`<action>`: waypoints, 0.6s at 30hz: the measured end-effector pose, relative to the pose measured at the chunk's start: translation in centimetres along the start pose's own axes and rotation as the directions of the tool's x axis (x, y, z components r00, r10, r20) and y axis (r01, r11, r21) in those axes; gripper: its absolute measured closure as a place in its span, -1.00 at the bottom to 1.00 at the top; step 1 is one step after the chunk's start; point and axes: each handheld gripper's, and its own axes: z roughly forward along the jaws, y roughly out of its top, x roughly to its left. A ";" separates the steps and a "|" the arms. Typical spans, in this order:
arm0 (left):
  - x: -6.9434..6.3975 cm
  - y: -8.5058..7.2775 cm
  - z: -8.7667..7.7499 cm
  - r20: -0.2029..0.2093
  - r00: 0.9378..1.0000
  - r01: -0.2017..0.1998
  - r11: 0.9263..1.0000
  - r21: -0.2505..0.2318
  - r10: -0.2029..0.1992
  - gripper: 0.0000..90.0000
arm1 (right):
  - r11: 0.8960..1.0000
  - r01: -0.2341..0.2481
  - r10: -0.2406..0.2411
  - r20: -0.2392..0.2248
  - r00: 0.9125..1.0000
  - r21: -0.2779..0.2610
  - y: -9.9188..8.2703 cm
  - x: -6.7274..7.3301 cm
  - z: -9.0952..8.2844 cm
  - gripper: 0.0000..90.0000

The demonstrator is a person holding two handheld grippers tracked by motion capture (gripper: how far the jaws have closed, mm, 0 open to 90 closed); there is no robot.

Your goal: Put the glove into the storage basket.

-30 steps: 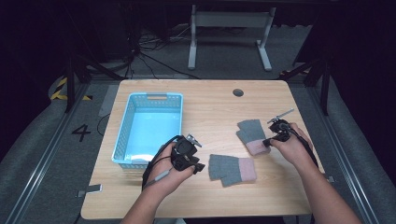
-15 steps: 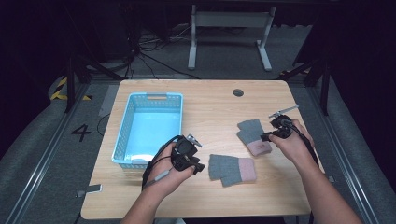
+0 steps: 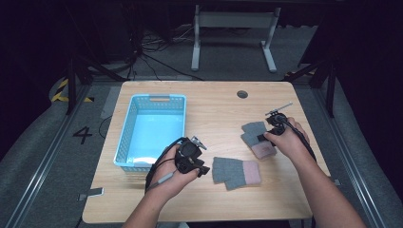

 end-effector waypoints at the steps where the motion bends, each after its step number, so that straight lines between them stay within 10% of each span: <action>1: 0.0 0.0 0.0 0.000 1.000 0.000 1.000 0.002 0.000 0.48 | 1.000 -0.010 0.010 0.006 1.000 0.008 0.1 0.1 0.2 0.07; 18: -0.1 -0.1 0.1 -0.004 1.000 -0.003 1.000 0.011 0.003 0.47 | 0.998 -0.007 0.002 0.071 0.998 0.067 0.7 0.6 2.2 0.17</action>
